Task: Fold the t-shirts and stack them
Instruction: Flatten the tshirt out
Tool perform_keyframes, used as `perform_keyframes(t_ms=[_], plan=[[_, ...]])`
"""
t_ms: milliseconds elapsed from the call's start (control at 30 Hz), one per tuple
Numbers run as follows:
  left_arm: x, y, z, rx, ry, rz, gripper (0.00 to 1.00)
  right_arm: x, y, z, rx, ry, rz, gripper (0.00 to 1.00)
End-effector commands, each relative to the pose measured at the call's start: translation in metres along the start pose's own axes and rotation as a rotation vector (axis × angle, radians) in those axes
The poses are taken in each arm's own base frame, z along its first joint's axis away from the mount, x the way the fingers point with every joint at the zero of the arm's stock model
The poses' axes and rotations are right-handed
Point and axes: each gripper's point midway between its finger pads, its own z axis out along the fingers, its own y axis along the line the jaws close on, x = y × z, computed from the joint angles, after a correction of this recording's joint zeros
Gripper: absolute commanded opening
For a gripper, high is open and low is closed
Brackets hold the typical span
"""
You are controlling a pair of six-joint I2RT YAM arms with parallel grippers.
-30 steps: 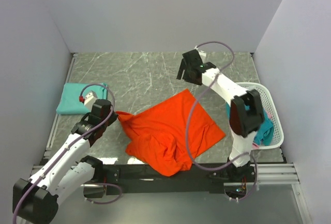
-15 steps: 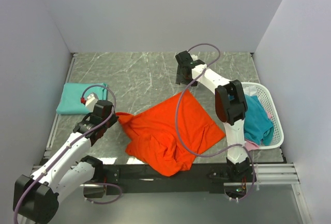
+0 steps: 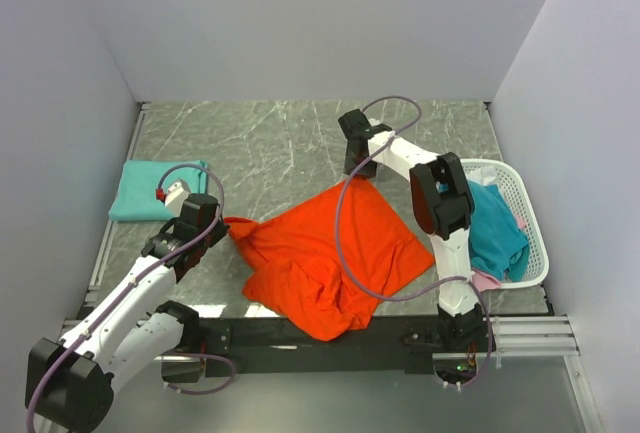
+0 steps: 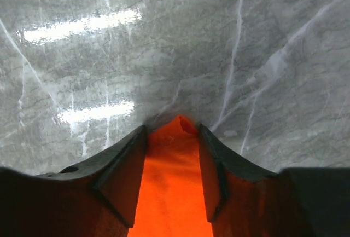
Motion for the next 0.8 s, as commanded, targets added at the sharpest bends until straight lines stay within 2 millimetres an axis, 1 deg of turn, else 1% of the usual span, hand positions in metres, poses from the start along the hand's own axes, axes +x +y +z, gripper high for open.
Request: perform_keyframes(t_ms=[0,100,167,200,300,333,367,400,433,500,533,567,600,633,700,733,767], plan=[[-0.003,-0.002,-0.002,0.006,-0.012,-0.013,0.01,0.006,-0.004,0.001,-0.003,0.010,0.022,0.49],[-0.003,-0.003,-0.002,0.008,-0.012,-0.012,0.01,0.009,-0.006,0.002,-0.001,0.008,0.029,0.34],[-0.004,-0.003,-0.002,0.006,-0.016,-0.012,0.01,0.007,-0.007,0.001,0.004,-0.003,0.029,0.27],[-0.005,-0.003,-0.002,0.002,-0.019,-0.013,0.01,0.005,-0.008,-0.001,0.009,-0.012,0.030,0.17],[-0.009,-0.006,-0.003,0.003,-0.030,-0.019,0.01,-0.002,-0.009,-0.010,0.007,-0.037,0.035,0.04],[-0.011,-0.007,-0.004,0.003,-0.032,-0.021,0.01,-0.011,-0.010,-0.020,-0.001,-0.067,0.041,0.03],[-0.013,-0.008,-0.005,0.004,-0.034,-0.022,0.01,-0.012,-0.011,-0.025,0.002,-0.076,0.042,0.02],[-0.019,-0.013,-0.008,0.016,-0.048,-0.027,0.01,-0.017,-0.013,-0.032,0.004,-0.096,0.045,0.01],[-0.022,-0.017,-0.010,0.026,-0.054,-0.030,0.01,-0.028,-0.018,-0.049,0.010,-0.142,0.055,0.01],[-0.032,-0.024,-0.016,0.051,-0.080,-0.037,0.01,-0.035,-0.026,-0.066,0.023,-0.184,0.065,0.00],[-0.039,-0.032,-0.021,0.074,-0.094,-0.037,0.01,-0.047,-0.031,-0.090,0.011,-0.235,0.083,0.00],[-0.045,-0.036,-0.025,0.091,-0.109,-0.045,0.01,-0.046,-0.038,-0.097,0.026,-0.252,0.085,0.00],[-0.054,-0.047,-0.033,0.126,-0.125,-0.048,0.01,-0.049,-0.041,-0.109,0.018,-0.274,0.092,0.00],[-0.059,-0.051,-0.037,0.144,-0.136,-0.049,0.01,-0.058,-0.045,-0.137,-0.007,-0.324,0.110,0.00],[-0.068,-0.064,-0.051,0.207,-0.150,-0.054,0.01,-0.057,-0.049,-0.159,-0.045,-0.347,0.111,0.00],[-0.077,-0.077,-0.061,0.261,-0.160,-0.062,0.01,-0.062,-0.053,-0.188,-0.082,-0.391,0.119,0.00],[-0.083,-0.085,-0.071,0.304,-0.170,-0.070,0.01,-0.061,-0.055,-0.200,-0.106,-0.404,0.124,0.00]])
